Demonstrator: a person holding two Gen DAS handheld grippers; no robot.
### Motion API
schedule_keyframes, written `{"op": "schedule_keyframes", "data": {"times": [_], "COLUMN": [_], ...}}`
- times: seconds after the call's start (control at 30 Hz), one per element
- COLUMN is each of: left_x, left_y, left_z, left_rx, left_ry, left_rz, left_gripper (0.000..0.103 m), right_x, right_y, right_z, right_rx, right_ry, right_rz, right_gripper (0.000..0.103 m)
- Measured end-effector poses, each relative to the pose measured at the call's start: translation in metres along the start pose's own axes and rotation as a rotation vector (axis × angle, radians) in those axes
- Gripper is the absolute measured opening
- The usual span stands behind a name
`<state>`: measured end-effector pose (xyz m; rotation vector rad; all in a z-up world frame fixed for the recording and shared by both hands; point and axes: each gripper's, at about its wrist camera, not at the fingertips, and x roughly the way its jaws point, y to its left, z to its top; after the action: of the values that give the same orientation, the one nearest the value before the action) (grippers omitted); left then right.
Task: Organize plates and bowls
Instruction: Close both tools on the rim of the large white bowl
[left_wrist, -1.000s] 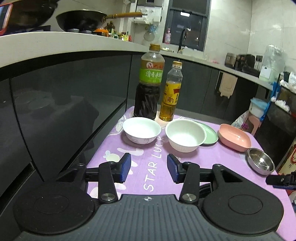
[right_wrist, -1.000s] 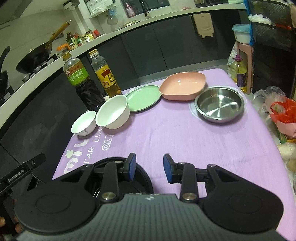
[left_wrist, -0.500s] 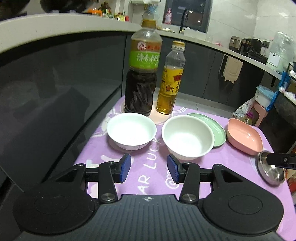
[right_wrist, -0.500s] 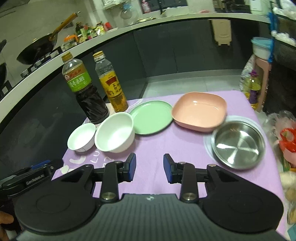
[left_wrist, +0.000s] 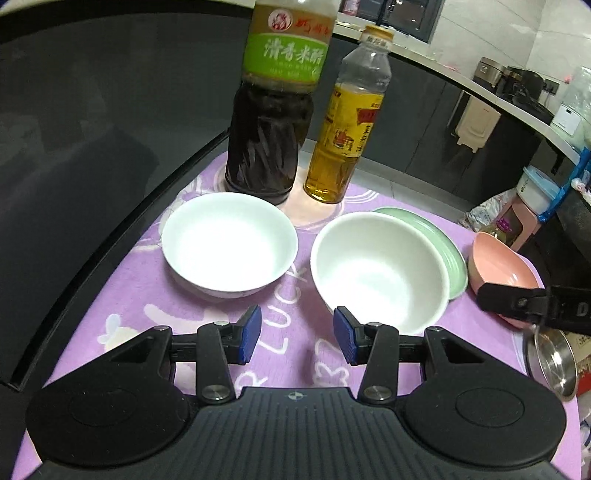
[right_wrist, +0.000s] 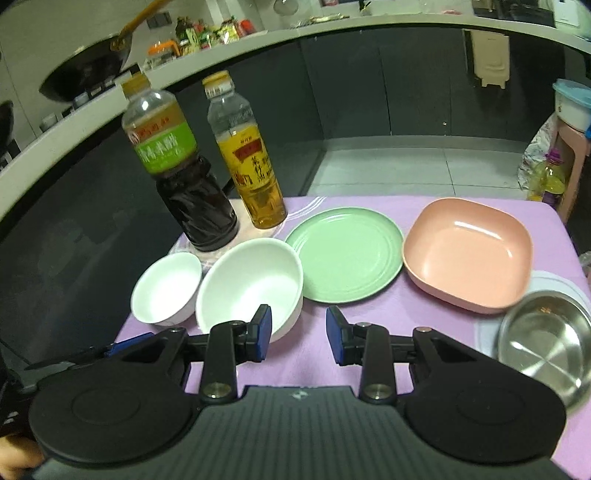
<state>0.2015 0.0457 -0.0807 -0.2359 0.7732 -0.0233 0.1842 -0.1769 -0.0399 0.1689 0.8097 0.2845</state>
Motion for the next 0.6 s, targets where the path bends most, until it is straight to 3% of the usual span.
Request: {"op": "schedule_keyframes", "data": {"times": [0.23,0.5,0.57,0.6], "left_x": [0.018,0.025,0.03,0.032], "left_y": [0.002,-0.007,-0.01,-0.012], "left_z": [0.005,0.011,0.014,0.015], "left_rx": [-0.057,-0.017,-0.013,-0.006], "left_ry": [-0.009,0.009,0.023,0.029], "left_rz": [-0.016,-0.006,-0.002,0.001], "left_gripper": [0.041,0.041,0.038,0.035], "right_x": [0.034,0.047,0.05,0.052], "right_y": [-0.014,-0.009,-0.007,-0.006], "right_z": [0.006,0.006,0.008,0.009], "right_rx": [0.065,0.051,0.044,0.035], "right_ry": [0.046,0.065,0.059,0.061], "right_rz": [0.021,0.021,0.002,-0.009], "right_gripper": [0.035,0.035,0.03,0.019]}}
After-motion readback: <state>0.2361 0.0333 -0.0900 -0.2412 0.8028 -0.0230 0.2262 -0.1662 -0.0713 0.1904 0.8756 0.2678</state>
